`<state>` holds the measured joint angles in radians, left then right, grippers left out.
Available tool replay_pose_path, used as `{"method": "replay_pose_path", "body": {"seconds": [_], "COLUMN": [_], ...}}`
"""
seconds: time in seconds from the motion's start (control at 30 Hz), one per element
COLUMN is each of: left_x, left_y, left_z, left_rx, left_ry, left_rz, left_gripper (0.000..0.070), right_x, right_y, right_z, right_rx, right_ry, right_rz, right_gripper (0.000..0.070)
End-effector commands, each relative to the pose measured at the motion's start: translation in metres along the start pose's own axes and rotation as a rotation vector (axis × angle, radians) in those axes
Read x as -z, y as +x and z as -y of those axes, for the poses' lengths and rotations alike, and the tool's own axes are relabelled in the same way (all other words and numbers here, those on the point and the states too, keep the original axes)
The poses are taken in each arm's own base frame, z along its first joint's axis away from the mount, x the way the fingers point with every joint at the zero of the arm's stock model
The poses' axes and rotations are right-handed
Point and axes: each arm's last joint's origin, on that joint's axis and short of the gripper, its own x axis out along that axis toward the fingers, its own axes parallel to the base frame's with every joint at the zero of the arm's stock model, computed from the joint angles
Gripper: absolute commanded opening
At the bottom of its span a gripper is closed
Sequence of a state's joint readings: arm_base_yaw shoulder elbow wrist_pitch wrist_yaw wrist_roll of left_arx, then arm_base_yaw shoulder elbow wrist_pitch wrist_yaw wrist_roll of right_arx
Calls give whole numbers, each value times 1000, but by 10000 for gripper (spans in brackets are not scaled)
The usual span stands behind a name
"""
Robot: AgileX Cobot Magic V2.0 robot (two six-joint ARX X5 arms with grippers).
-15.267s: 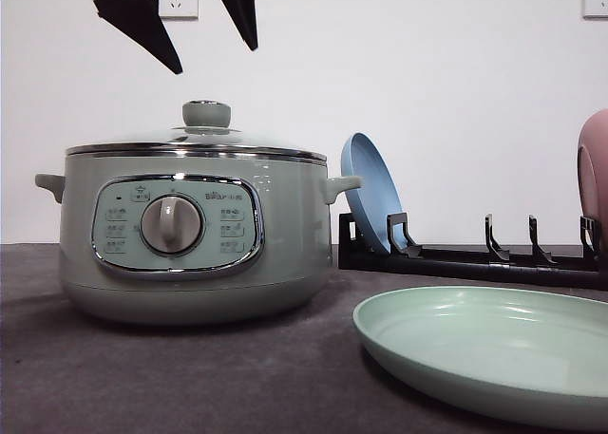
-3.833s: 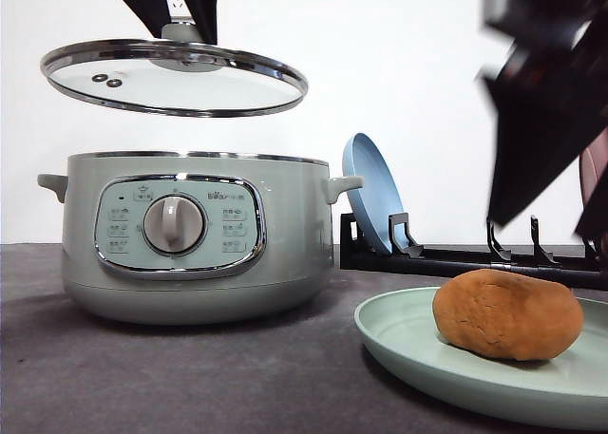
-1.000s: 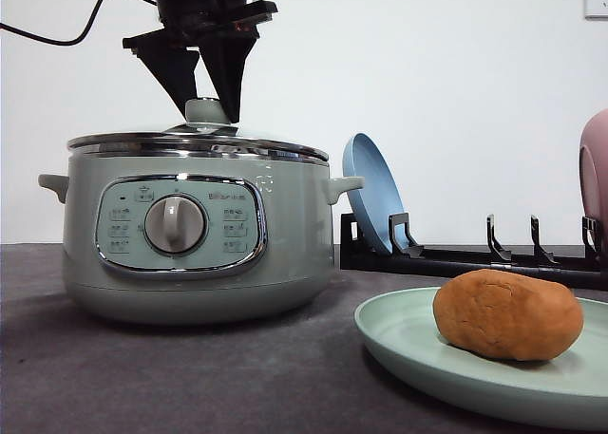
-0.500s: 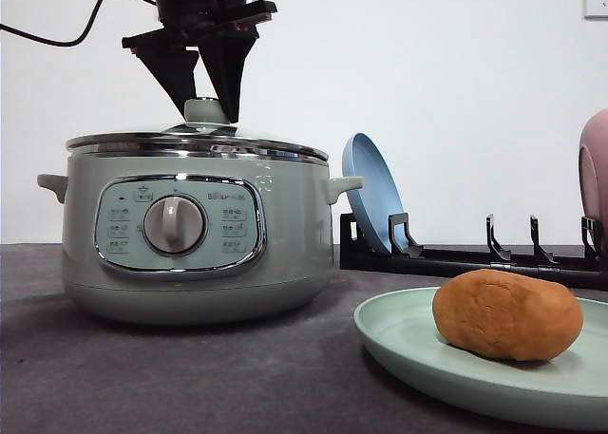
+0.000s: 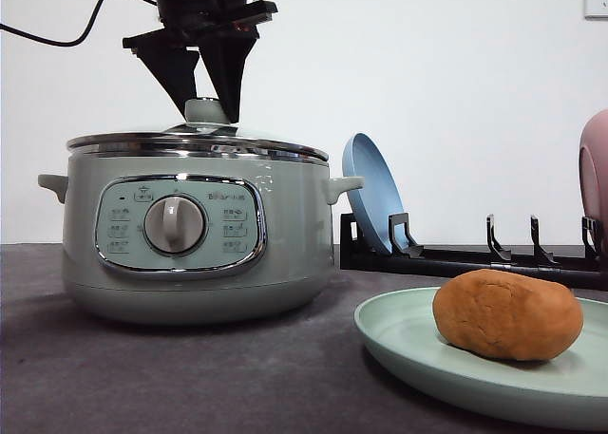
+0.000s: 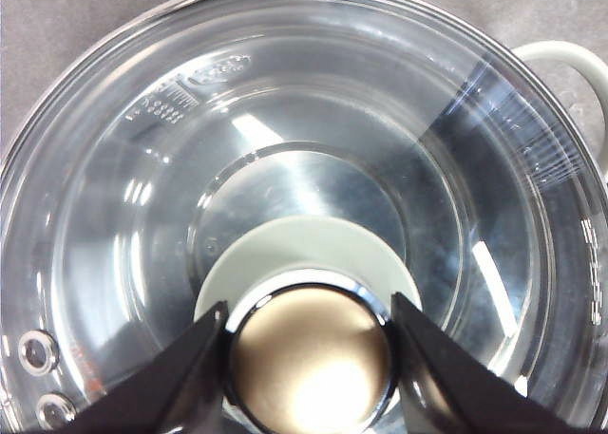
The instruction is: Transfer potato from steamer to green plate
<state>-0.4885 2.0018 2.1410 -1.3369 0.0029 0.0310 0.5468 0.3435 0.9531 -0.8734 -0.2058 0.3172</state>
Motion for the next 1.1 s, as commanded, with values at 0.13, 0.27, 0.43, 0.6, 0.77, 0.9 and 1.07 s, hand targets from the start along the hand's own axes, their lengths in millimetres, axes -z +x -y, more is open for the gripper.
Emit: {"method": "replay_pose_path", "body": {"seconds": [0.13, 0.27, 0.43, 0.6, 0.77, 0.9, 1.07], "left_x": [-9, -11, -11, -13, -13, -14, -14], "left_y": [19, 19, 19, 19, 19, 19, 18], "left_z": [3, 3, 3, 3, 3, 3, 3], "left_rx": [4, 4, 3, 2, 2, 2, 1], "left_ry": [46, 49, 51, 52, 56, 60, 62], "left_rz": [9, 21, 25, 42, 45, 54, 61], "left_gripper": [0, 0, 0, 0, 0, 0, 0], "right_x": [-4, -4, -4, -4, -4, -4, -4], "right_y": [-4, -4, -4, -4, -4, -4, -4], "right_z": [-2, -2, -2, -2, -2, -1, -1], "right_rx": [-7, -7, -7, -7, -6, 14, 16], "right_ry": [-25, -34, -44, -49, -54, -64, -67], "right_rz": [22, 22, 22, 22, 23, 28, 26], "right_gripper": [643, 643, 643, 643, 643, 643, 643]}}
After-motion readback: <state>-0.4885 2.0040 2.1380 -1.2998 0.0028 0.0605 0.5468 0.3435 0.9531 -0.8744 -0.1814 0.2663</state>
